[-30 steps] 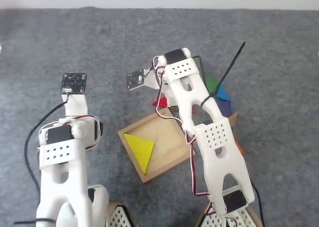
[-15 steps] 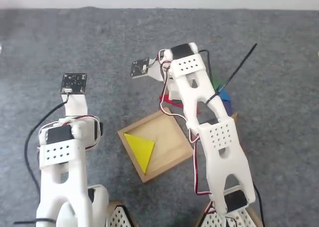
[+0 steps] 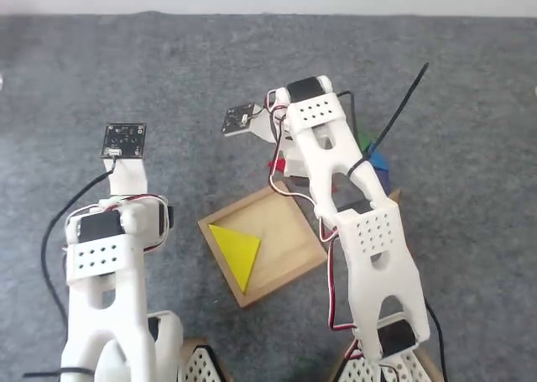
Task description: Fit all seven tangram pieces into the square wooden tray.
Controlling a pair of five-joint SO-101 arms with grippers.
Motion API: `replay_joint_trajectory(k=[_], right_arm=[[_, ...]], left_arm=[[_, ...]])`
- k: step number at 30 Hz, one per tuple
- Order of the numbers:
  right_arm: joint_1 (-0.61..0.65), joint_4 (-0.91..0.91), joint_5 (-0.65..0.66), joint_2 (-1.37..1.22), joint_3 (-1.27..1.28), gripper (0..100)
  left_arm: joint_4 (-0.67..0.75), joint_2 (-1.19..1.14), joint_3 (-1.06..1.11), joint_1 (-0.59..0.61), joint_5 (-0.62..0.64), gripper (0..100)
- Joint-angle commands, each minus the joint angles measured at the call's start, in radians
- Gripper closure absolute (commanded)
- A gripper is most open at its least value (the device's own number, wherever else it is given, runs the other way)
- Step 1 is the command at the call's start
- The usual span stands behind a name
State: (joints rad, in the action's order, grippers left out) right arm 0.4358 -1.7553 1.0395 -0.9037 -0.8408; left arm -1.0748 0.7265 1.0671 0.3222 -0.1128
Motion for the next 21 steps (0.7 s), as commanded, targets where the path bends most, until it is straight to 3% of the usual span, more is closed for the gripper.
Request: replay_joint_trajectory(k=[1, 9, 21], right_arm=[[-0.018, 0.008, -0.008, 0.013, -0.005, 67.9], [-0.041, 0.101, -0.071, -0.047, -0.005, 69.5], [-0.047, 0.044, -0.077, -0.045, -0.005, 77.2]], left_arm=[[0.011, 0.031, -0.005, 0.000, 0.008, 83], [0.011, 0.029, -0.005, 0.000, 0.006, 83], [0.011, 0.031, -0.005, 0.000, 0.006, 83]])
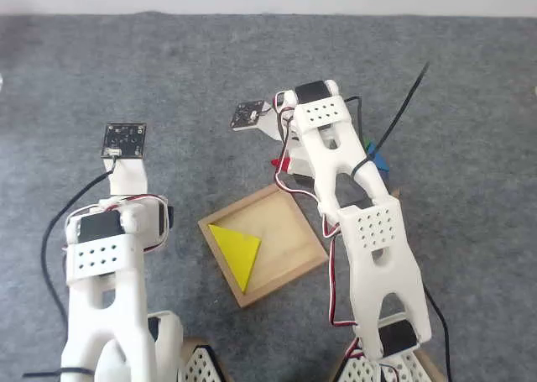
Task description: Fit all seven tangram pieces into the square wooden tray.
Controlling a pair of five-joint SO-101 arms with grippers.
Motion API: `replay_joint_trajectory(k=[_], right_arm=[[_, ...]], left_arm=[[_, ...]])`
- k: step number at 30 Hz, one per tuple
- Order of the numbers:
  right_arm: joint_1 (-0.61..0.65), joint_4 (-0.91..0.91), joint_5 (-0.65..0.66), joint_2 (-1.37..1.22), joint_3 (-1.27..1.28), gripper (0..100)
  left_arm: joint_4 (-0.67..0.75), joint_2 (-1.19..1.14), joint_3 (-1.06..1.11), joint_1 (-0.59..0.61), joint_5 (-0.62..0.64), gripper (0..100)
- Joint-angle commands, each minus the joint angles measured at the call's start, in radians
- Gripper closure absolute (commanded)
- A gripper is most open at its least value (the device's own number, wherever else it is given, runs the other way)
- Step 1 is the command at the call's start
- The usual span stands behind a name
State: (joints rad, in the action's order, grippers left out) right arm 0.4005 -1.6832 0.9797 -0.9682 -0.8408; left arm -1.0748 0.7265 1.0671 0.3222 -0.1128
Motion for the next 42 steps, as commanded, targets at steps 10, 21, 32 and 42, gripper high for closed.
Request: replay_joint_trajectory(k=[10, 21, 32, 42], right_arm=[[-0.010, -0.114, -0.103, 0.019, -0.189, 77.2], [0.004, -0.116, -0.233, 0.030, -0.153, 80.4], [-0.054, -0.111, -0.285, 0.064, -0.123, 60.0], [-0.016, -0.108, -0.388, 0.036, -0.135, 58.9]], left_arm=[[0.011, 0.034, -0.005, 0.000, 0.006, 83], [0.011, 0.034, -0.005, 0.000, 0.006, 83], [0.011, 0.034, -0.005, 0.000, 0.006, 83], [0.011, 0.035, -0.005, 0.000, 0.006, 83]])
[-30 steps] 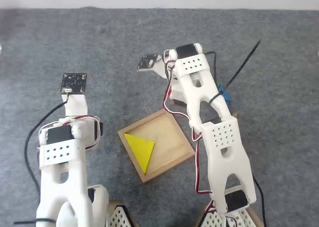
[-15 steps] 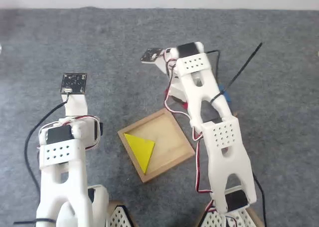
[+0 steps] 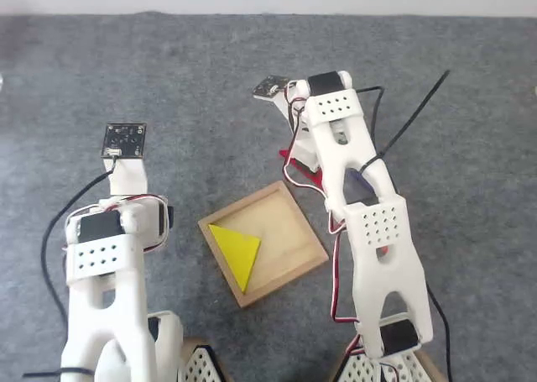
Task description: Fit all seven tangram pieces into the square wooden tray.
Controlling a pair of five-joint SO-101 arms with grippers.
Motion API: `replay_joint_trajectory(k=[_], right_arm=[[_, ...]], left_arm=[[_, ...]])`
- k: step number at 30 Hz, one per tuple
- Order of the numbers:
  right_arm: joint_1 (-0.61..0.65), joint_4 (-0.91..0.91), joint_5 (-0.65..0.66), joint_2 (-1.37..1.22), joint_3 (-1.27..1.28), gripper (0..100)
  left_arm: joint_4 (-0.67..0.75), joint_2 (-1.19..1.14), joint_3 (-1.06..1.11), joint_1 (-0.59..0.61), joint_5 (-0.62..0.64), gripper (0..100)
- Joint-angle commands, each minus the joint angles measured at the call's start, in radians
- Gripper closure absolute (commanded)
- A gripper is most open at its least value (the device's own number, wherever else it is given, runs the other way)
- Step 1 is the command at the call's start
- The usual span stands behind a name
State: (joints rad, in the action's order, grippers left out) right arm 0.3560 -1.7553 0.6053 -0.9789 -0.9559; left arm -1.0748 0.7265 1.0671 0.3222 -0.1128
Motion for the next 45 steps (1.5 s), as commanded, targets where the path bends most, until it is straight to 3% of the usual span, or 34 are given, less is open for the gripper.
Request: replay_joint_trajectory(k=[1, 6, 11, 13, 16, 20, 24, 27, 32, 36, 45], right_arm=[[0.035, -0.041, -0.018, 0.071, -0.017, 59.1], [0.054, -0.050, -0.075, 0.427, 0.086, 64.5], [0.173, -0.027, -0.109, 0.978, 0.829, 64.7], [0.182, 0.194, -0.118, 1.093, 1.148, 64.7], [0.142, 0.651, -0.144, 1.132, 1.358, 64.9], [0.137, 0.796, -0.137, 1.133, 1.355, 65.0], [0.107, 0.881, -0.167, 1.044, 1.312, 74.5], [0.105, 0.785, -0.055, 0.886, 1.175, 75.1], [0.081, 0.539, -0.060, 0.607, 0.847, 63.6], [0.051, 0.417, -0.068, 0.478, 0.652, 63.4], [0.061, 0.426, -0.060, 0.401, 0.617, 63.4]], left_arm=[[0.011, 0.035, -0.005, 0.000, 0.006, 83], [0.014, 0.031, -0.005, 0.000, 0.006, 83], [0.015, 0.028, -0.004, -0.005, 0.006, 83], [0.018, 0.028, 0.001, -0.006, 0.008, 83], [0.025, 0.028, 0.004, -0.018, 0.006, 83], [0.021, 0.031, 0.012, -0.021, 0.009, 83], [0.023, 0.029, 0.010, -0.026, 0.009, 83], [0.023, 0.029, 0.010, -0.026, 0.009, 83], [0.023, 0.029, 0.012, -0.021, 0.009, 83], [0.023, 0.029, 0.012, -0.021, 0.008, 83], [0.023, 0.029, 0.012, -0.025, 0.006, 83]])
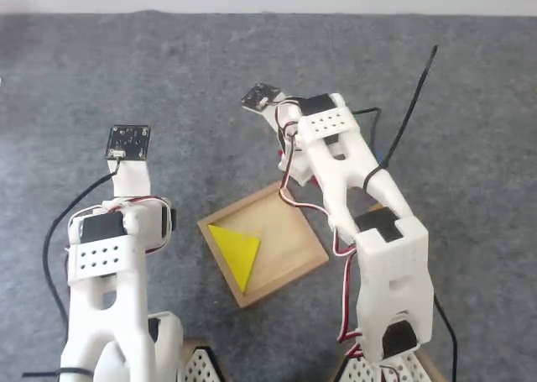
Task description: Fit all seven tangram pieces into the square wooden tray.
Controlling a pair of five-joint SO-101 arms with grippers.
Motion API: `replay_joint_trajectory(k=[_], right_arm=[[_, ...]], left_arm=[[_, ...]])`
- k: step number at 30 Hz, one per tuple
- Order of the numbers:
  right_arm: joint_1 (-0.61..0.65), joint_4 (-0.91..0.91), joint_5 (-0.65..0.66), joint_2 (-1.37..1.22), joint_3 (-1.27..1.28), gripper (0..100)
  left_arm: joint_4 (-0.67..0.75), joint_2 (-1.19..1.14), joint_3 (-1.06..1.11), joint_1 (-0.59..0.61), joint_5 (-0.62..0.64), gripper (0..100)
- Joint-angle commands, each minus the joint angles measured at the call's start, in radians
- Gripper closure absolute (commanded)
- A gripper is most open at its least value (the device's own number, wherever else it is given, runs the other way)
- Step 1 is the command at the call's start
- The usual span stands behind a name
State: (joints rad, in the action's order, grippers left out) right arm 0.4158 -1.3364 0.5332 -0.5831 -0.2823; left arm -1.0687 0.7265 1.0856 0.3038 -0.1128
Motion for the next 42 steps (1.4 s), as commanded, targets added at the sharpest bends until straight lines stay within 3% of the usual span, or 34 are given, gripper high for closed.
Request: replay_joint_trajectory(k=[1, 16, 32, 42], right_arm=[[0.007, 0.007, 0.012, -0.001, -0.057, 63.4], [0.012, 0.071, 0.052, -0.065, -0.057, 63.4], [0.004, 0.038, 0.000, -0.087, -0.058, 77.2], [0.013, -0.130, -0.058, 0.111, -0.058, 76.1]], left_arm=[[0.017, 0.029, -0.007, -0.006, 0.006, 83], [0.017, 0.029, -0.005, -0.008, 0.006, 83], [0.017, 0.031, -0.005, -0.005, 0.008, 83], [0.017, 0.031, -0.005, -0.006, 0.009, 83]])
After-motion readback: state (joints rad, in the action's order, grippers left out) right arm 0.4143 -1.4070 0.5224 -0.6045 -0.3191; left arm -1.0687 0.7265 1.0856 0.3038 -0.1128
